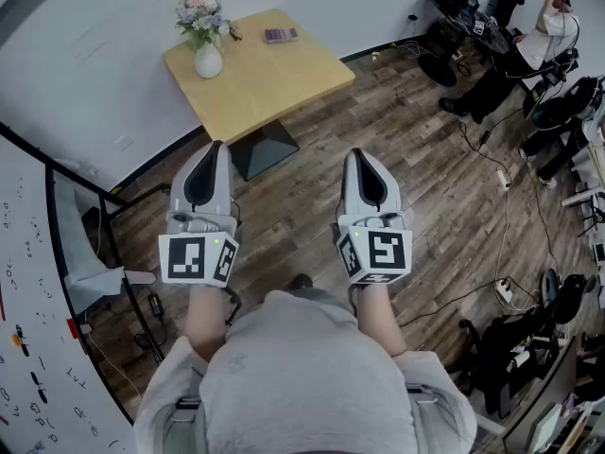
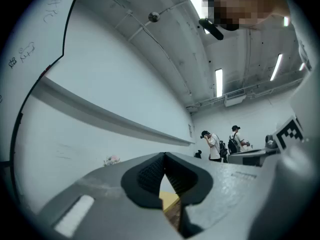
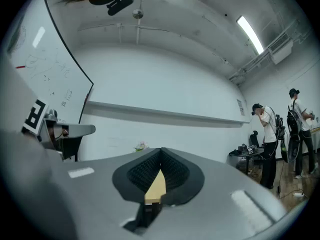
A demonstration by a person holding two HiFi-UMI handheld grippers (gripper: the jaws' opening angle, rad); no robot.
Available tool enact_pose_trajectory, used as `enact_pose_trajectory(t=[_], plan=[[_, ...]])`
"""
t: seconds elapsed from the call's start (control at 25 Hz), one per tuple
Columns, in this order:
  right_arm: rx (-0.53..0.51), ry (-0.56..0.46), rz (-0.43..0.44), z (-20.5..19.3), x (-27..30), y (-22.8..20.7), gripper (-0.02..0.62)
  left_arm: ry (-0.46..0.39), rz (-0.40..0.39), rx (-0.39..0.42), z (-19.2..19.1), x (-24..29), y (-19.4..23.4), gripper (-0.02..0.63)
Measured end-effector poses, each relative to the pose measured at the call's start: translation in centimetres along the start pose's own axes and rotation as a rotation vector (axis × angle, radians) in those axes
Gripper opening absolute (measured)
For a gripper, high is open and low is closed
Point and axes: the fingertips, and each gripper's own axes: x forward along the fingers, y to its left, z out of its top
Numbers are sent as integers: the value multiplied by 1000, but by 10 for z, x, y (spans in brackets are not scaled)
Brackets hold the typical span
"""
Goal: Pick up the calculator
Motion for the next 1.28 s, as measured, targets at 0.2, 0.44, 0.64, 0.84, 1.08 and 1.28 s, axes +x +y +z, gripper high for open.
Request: enact_pose_trajectory(t=[0.2, 0.44, 0.64, 0.84, 1.08, 1.28], plan=[[0, 2, 4, -1, 4, -1, 0, 0, -2, -1, -2, 4, 1, 6], [-2, -2, 14, -1, 13, -6, 0, -2, 2, -2, -3, 13, 0, 5], [-5, -12, 14, -1, 24, -14, 0, -5, 4, 4, -5, 25, -1, 6], [-19, -61, 35, 4, 28, -23, 1, -22, 8, 0, -5, 37, -9, 6], [-15, -50, 41, -2, 34, -39, 0, -28, -3, -14, -14, 49, -23, 5], [3, -17, 53, -16, 52, -44, 1, 5, -6, -15, -29, 66, -21, 6]])
